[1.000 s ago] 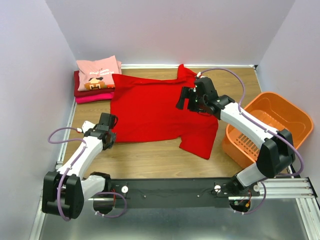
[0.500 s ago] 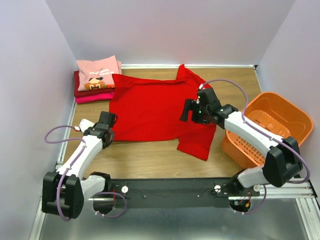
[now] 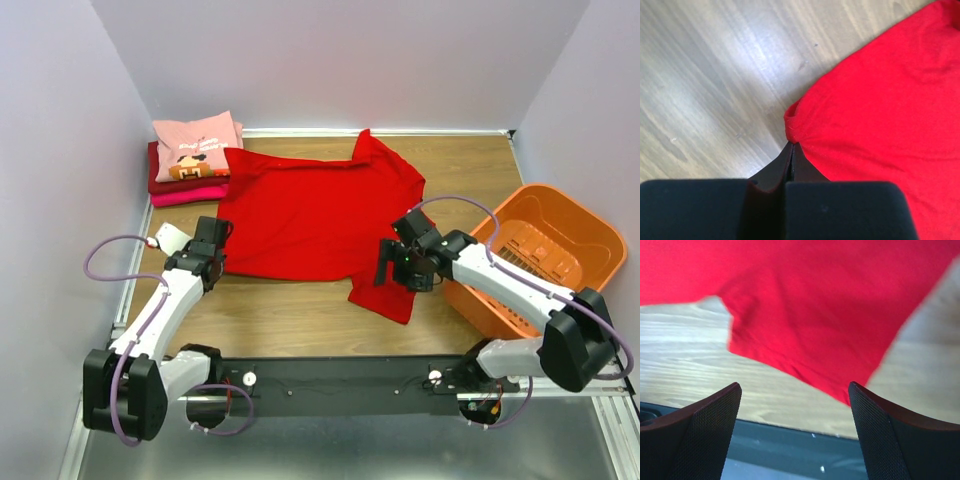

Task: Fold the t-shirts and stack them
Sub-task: Fold the tshirt

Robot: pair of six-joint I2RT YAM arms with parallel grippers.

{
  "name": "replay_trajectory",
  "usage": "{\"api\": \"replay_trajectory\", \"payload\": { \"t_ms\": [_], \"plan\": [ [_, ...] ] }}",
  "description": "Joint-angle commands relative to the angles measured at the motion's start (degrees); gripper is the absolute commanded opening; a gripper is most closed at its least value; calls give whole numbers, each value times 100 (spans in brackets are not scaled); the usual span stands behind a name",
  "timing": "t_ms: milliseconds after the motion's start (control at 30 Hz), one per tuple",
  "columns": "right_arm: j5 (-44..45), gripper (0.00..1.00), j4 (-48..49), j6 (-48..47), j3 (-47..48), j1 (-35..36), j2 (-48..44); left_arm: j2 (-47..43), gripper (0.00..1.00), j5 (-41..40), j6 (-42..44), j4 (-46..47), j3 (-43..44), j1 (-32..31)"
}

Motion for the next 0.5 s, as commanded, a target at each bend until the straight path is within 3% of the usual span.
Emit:
{"api": "replay_trajectory", "payload": {
  "t_ms": [0, 333, 467],
  "plan": [
    [306, 94, -826, 659, -187, 57, -260, -219, 0, -321, 419, 356, -66, -29],
    [227, 91, -1407, 1468, -635, 119, -541, -351, 0, -198, 850, 506, -128, -29],
    [236, 84, -1311, 1521, -810, 119, -340, -412, 0, -127, 929, 567, -233, -29]
  ]
}}
